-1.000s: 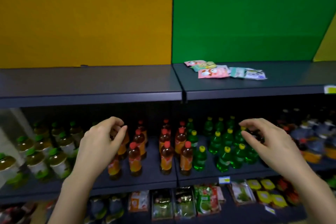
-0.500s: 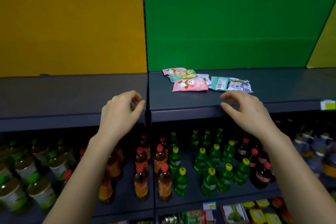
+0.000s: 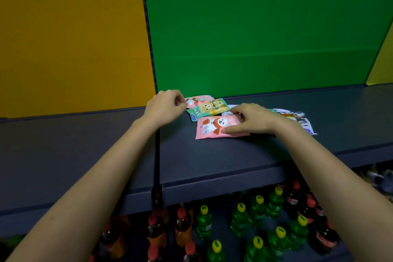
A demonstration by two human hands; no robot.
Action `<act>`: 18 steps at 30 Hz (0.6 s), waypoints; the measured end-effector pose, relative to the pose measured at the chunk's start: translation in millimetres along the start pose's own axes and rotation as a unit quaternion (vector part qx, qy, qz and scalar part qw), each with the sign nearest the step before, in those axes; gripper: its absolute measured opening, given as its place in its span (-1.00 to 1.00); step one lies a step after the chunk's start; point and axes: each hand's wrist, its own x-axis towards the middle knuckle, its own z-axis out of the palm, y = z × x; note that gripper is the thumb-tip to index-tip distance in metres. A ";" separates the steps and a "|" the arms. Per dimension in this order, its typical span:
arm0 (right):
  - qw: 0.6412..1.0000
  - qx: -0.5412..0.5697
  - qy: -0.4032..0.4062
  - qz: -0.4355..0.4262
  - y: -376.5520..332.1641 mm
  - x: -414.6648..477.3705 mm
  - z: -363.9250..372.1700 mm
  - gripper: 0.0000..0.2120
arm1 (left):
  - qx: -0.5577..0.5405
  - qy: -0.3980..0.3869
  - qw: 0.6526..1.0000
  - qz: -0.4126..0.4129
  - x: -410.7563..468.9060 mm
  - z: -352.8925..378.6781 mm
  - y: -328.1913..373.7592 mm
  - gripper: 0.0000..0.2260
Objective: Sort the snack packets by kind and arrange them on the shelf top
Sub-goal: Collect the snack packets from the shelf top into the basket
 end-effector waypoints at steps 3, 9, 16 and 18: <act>1.000 -0.012 -0.010 -0.003 1.9 8.7 -1.1 -0.25 | -0.006 -0.038 0.999 -0.007 22.0 15.1 -0.3 -0.83; 1.000 0.011 -0.005 0.011 6.2 15.5 -7.7 -0.41 | -0.066 -0.132 0.989 0.006 49.9 41.4 6.6 -0.77; 0.982 0.189 0.009 0.007 44.3 4.1 -30.9 -0.57 | -0.075 -0.238 0.968 -0.006 65.8 52.0 19.6 -0.49; 0.966 0.260 -0.008 0.015 58.8 1.2 -33.0 -0.61 | -0.101 -0.264 0.959 -0.030 67.9 50.8 18.5 -0.48</act>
